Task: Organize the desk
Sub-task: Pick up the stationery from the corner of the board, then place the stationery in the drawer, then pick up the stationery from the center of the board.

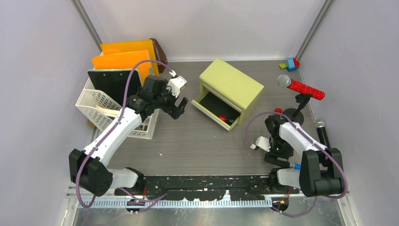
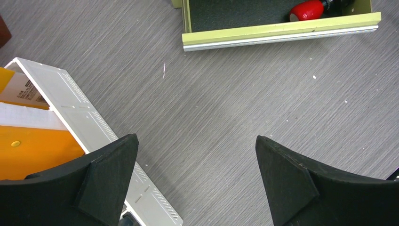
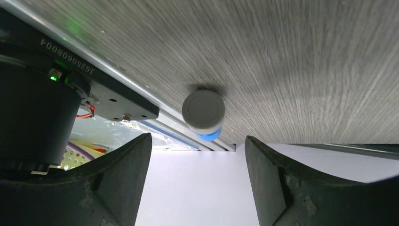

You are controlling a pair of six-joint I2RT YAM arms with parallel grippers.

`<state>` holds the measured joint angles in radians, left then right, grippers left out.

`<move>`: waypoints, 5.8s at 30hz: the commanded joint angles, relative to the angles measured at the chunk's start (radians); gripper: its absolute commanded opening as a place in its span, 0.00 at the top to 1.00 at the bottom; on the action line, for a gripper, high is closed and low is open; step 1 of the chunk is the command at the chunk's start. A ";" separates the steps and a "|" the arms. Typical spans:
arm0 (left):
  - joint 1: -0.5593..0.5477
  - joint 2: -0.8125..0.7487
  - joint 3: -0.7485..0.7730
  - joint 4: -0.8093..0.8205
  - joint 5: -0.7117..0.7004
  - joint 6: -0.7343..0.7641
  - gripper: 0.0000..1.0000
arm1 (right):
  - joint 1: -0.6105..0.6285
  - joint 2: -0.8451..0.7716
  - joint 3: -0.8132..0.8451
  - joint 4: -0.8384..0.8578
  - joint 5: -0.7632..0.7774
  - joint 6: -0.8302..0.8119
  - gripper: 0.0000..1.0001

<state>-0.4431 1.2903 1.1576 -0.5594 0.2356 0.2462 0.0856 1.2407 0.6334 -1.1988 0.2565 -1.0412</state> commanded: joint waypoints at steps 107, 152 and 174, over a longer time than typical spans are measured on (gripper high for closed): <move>0.000 -0.133 -0.075 0.076 -0.042 0.018 0.00 | -0.032 -0.314 0.100 0.686 -0.152 0.576 0.18; 0.000 -0.120 -0.087 0.084 -0.046 0.019 0.00 | -0.332 0.176 -0.069 1.345 -0.426 0.663 0.45; 0.000 -0.114 -0.075 0.087 -0.041 0.019 0.00 | -0.333 -0.309 0.118 0.446 -0.757 0.325 0.75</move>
<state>-0.4431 1.1778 1.0725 -0.5133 0.1917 0.2485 -0.2443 0.9939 0.6029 -0.3771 -0.3420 -0.5781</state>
